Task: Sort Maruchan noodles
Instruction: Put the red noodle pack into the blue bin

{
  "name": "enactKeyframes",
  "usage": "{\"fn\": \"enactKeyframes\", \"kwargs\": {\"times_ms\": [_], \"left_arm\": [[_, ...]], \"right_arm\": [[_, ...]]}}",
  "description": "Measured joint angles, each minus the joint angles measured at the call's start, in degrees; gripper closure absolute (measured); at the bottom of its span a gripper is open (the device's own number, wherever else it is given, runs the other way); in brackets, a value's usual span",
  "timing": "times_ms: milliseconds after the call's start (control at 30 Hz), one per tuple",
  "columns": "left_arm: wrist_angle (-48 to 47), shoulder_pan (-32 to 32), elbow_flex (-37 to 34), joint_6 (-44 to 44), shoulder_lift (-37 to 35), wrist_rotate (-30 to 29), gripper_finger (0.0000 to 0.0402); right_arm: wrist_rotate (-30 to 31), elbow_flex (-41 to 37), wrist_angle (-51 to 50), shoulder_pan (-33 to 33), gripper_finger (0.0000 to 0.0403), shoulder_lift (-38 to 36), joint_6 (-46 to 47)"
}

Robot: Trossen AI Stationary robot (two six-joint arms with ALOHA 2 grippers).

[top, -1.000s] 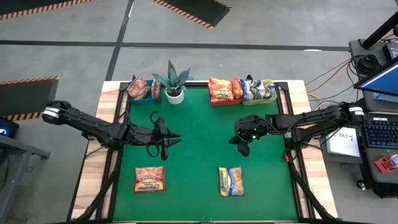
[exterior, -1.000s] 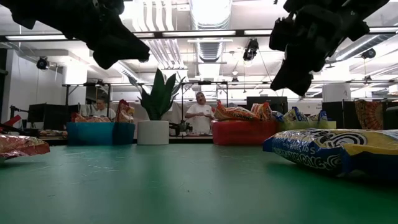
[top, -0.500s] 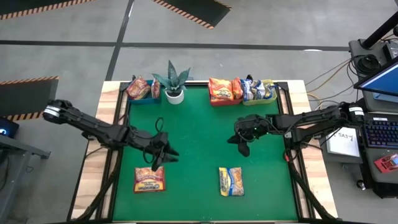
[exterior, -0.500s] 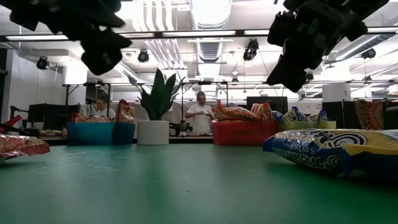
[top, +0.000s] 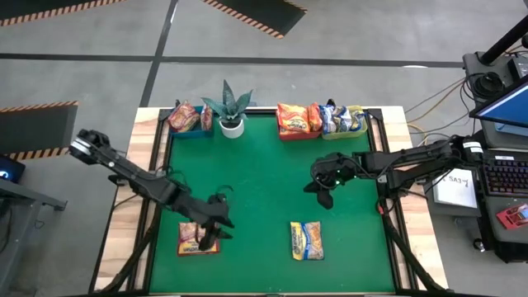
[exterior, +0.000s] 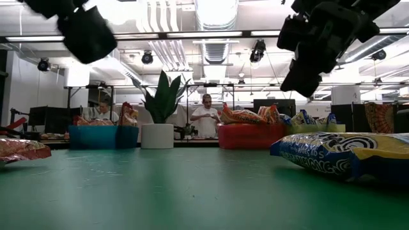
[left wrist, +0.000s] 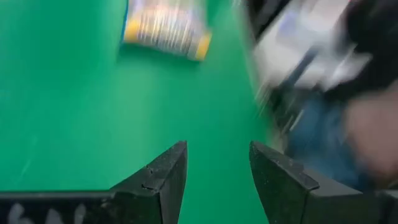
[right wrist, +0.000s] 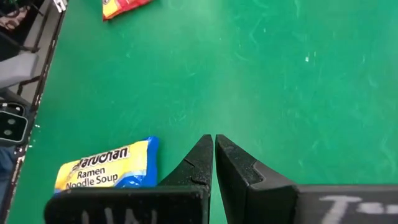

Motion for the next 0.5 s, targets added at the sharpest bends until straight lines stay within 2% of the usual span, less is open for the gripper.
{"fn": "enactKeyframes", "kwargs": {"times_ms": [100,167,333,500], "left_arm": [[-16.68,-1.03,7.25,1.60,5.27,0.80,0.0244],[-23.59,-1.37,10.85,1.78,8.40,0.90,0.0245],[-29.76,-1.87,16.47,5.09,12.32,1.35,0.0260],[-34.59,-1.88,16.37,1.89,12.38,0.97,0.0263]], "right_arm": [[0.01,0.00,0.79,0.00,0.0394,-0.05,-1.75],[0.02,0.00,1.66,0.00,0.0394,-0.02,-1.81],[0.01,0.00,2.12,0.00,0.0394,0.00,-1.81],[0.01,0.00,2.13,0.00,0.0394,0.00,-1.78]]}}
